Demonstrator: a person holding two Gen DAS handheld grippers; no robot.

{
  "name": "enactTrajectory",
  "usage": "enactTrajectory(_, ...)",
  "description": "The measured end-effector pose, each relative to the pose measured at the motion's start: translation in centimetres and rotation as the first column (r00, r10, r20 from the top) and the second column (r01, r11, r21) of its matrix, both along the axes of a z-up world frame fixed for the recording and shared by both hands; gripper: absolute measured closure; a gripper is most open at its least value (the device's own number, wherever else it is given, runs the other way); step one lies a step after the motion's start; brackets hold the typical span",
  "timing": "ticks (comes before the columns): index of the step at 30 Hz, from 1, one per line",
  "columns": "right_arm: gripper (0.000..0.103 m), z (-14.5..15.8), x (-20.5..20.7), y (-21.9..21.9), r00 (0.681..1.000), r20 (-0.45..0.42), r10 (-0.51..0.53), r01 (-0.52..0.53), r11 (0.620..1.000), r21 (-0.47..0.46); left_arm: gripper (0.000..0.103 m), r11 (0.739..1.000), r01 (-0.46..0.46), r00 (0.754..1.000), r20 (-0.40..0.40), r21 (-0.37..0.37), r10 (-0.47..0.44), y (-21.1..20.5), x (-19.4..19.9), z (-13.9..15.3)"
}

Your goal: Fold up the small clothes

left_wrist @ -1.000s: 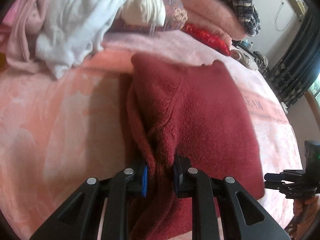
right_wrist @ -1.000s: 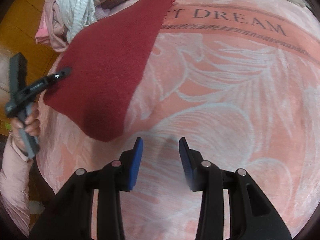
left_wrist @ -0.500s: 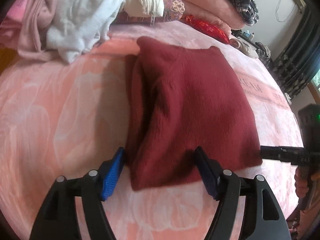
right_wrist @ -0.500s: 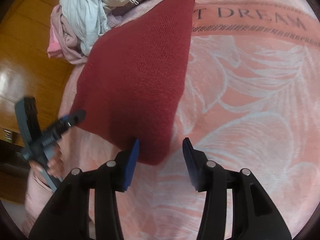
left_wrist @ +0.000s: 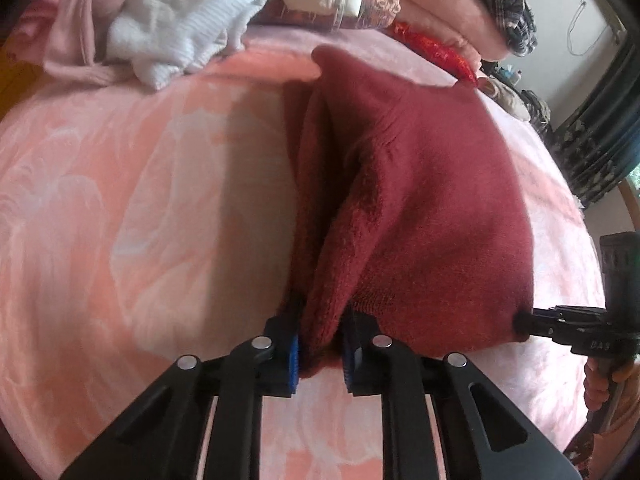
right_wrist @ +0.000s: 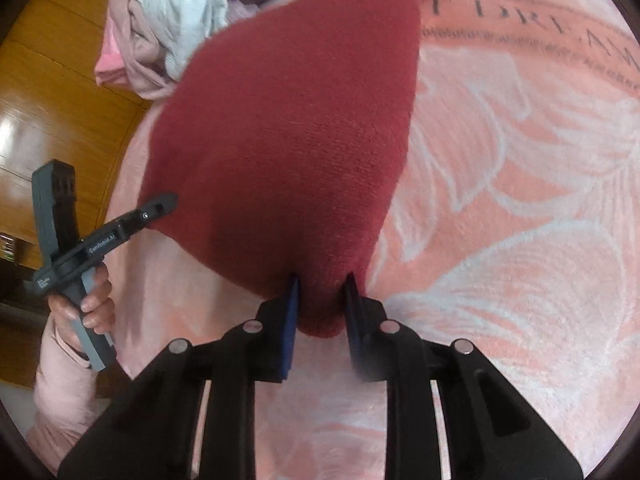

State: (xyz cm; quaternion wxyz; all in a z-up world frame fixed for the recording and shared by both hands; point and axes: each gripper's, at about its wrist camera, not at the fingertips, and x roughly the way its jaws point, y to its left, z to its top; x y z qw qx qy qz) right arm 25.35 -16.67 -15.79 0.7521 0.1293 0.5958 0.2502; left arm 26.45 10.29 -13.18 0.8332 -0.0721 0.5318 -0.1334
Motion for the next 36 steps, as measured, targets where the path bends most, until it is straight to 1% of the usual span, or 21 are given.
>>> enactTrajectory(2,0.080,0.6,0.0,0.2,1.000,0.011,0.020,-0.020,0.999,-0.025,0.085,1.000,0.004,1.000,0.007,0.019,-0.004,-0.4,0.0,0.2)
enactTrajectory(4,0.073,1.4,-0.1,0.3,0.999,0.024,0.040,-0.039,0.999,-0.035,0.079,1.000,0.013,1.000,0.013,0.028,-0.013,-0.6,-0.2,0.7)
enactTrajectory(6,0.068,2.3,0.1,0.2,0.998,0.035,0.044,-0.044,0.999,-0.024,0.057,0.999,0.017,1.000,0.022,0.051,-0.019,-0.7,-0.5,1.5)
enactTrajectory(7,0.064,2.7,0.1,0.1,0.998,0.045,0.044,-0.043,0.999,-0.015,0.050,0.998,0.014,0.999,0.031,0.065,-0.016,-0.7,-0.5,2.1)
enactTrajectory(8,0.062,3.4,0.3,-0.2,0.998,0.058,0.035,-0.035,0.999,-0.001,0.037,0.997,0.009,0.999,0.048,0.073,-0.013,-0.7,-0.6,2.7)
enactTrajectory(9,0.054,3.7,0.5,-0.7,0.998,0.063,0.022,-0.023,1.000,0.010,0.023,0.997,0.004,0.997,0.077,0.081,-0.010,-0.7,-0.3,3.6)
enactTrajectory(10,0.046,4.1,0.9,-1.2,0.998,0.068,0.011,-0.013,1.000,0.019,0.020,0.996,-0.006,0.995,0.099,0.087,-0.002,-0.7,0.0,4.3)
enactTrajectory(12,0.046,4.7,1.8,-1.4,0.996,0.091,-0.010,0.008,1.000,0.023,0.020,0.997,0.000,0.995,0.101,0.078,-0.008,-1.0,1.3,5.1)
enactTrajectory(14,0.046,4.7,2.5,-1.7,0.997,0.078,-0.021,0.020,1.000,0.021,0.017,0.998,0.013,0.997,0.076,0.056,-0.017,-1.6,3.1,5.3)
enactTrajectory(17,0.046,4.4,4.0,-1.6,0.998,0.065,-0.027,0.028,0.999,-0.021,0.015,0.998,0.028,0.999,0.017,0.053,-0.029,-2.5,5.2,4.3)
enactTrajectory(20,0.042,4.3,5.4,-1.0,0.998,0.061,-0.027,0.029,0.999,-0.037,0.015,0.993,0.019,0.999,-0.034,0.116,-0.015,-3.1,7.3,2.3)
enactTrajectory(21,0.042,4.1,5.7,-0.8,0.998,0.057,-0.021,0.024,0.999,-0.040,0.013,0.994,0.024,0.999,-0.051,0.108,-0.018,-2.9,7.6,1.8)
enactTrajectory(23,0.042,3.5,6.6,-0.3,0.999,0.050,-0.018,0.022,0.997,-0.071,0.012,0.999,0.034,0.994,-0.108,0.030,-0.030,-2.3,8.5,0.6)
enactTrajectory(25,0.041,2.6,7.1,-0.1,1.000,0.027,-0.010,0.012,0.997,-0.072,0.010,0.999,0.019,0.988,-0.151,-0.034,-0.024,-1.7,9.0,-0.4)
enactTrajectory(27,0.037,1.7,7.4,0.0,1.000,0.014,-0.014,0.015,0.997,-0.077,0.010,0.993,0.003,0.979,-0.202,-0.119,-0.027,-1.1,9.4,-1.3)
enactTrajectory(28,0.035,1.3,7.6,0.1,1.000,0.007,-0.011,0.012,0.997,-0.073,0.009,0.990,0.001,0.977,-0.212,-0.141,-0.031,-0.9,9.5,-1.6)
enactTrajectory(30,0.035,0.4,7.9,0.2,1.000,-0.014,-0.017,0.016,0.999,-0.050,0.009,0.988,0.012,0.977,-0.209,-0.155,-0.044,-0.8,9.5,-1.9)
enactTrajectory(33,0.035,-0.7,8.4,0.1,0.999,-0.043,-0.031,0.031,0.999,-0.007,0.010,0.991,0.034,0.979,-0.195,-0.129,-0.059,-1.3,9.2,-1.8)
enactTrajectory(34,0.035,-0.7,8.3,-0.1,0.999,-0.039,-0.029,0.029,1.000,-0.003,0.012,0.992,0.044,0.980,-0.186,-0.122,-0.066,-1.5,9.1,-1.8)
enactTrajectory(35,0.035,-0.7,8.3,-0.1,0.999,-0.032,-0.025,0.025,1.000,-0.003,0.021,0.990,0.055,0.981,-0.179,-0.131,-0.078,-1.7,9.0,-1.7)
enactTrajectory(36,0.036,-0.7,8.3,0.0,0.999,-0.029,-0.024,0.024,1.000,-0.002,0.037,0.985,0.065,0.980,-0.177,-0.158,-0.093,-1.8,8.9,-1.6)
